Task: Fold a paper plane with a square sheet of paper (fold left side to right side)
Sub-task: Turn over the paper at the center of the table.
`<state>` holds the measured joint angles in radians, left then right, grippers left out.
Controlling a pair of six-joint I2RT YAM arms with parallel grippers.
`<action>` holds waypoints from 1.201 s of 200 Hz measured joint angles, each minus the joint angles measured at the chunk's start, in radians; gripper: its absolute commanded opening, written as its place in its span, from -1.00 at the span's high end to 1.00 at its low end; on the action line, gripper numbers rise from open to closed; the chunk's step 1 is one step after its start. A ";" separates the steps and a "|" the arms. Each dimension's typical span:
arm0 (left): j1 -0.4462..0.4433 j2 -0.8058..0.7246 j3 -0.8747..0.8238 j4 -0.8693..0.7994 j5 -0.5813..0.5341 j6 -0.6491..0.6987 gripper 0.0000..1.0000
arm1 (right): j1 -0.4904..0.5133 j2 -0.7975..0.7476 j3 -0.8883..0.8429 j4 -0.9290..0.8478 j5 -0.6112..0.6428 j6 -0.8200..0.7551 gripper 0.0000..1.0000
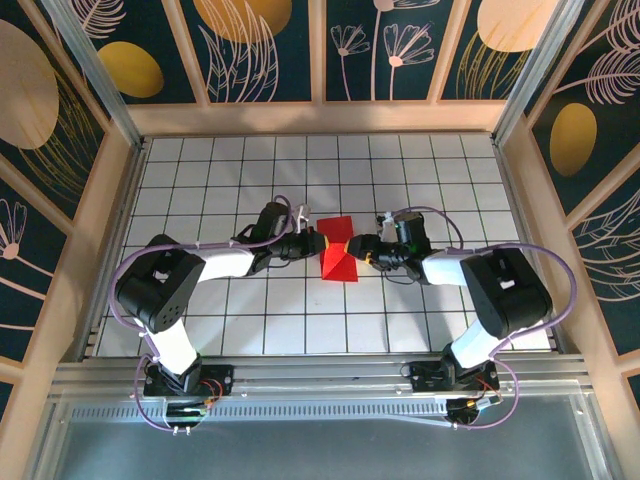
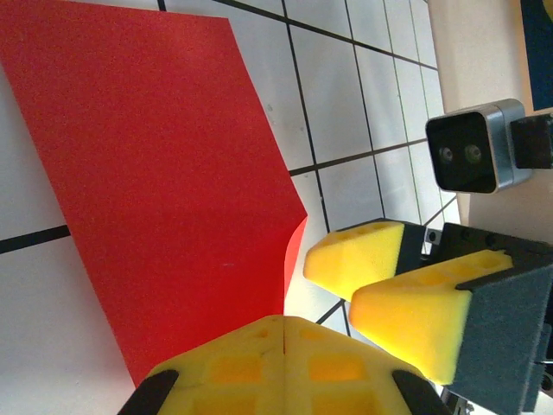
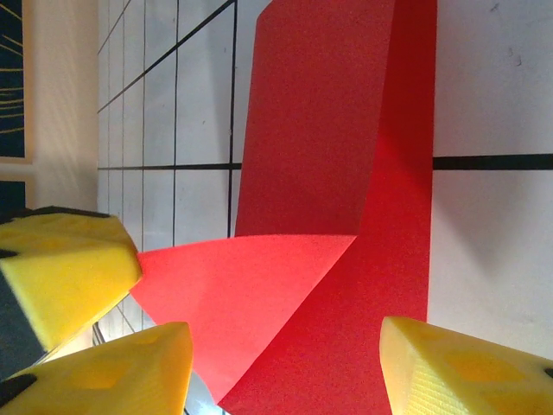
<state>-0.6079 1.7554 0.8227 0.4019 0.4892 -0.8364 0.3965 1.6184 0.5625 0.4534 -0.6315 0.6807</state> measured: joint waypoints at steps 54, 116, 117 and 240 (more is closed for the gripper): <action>0.000 0.000 -0.003 0.007 -0.003 -0.007 1.00 | 0.011 0.086 0.018 0.103 -0.004 0.042 -0.09; 0.000 0.007 -0.004 0.006 -0.027 -0.007 0.99 | 0.031 0.143 0.039 0.184 -0.015 0.078 0.27; 0.000 0.008 -0.004 0.006 -0.027 -0.007 0.98 | 0.031 0.143 0.039 0.185 -0.015 0.077 0.28; 0.001 -0.338 -0.034 -0.133 -0.301 0.025 -0.70 | 0.026 -0.082 0.039 0.163 0.076 -0.004 1.00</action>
<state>-0.6067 1.4170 0.7883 0.2687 0.1879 -0.8116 0.4221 1.5364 0.6010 0.6167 -0.5560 0.6769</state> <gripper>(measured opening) 0.751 0.054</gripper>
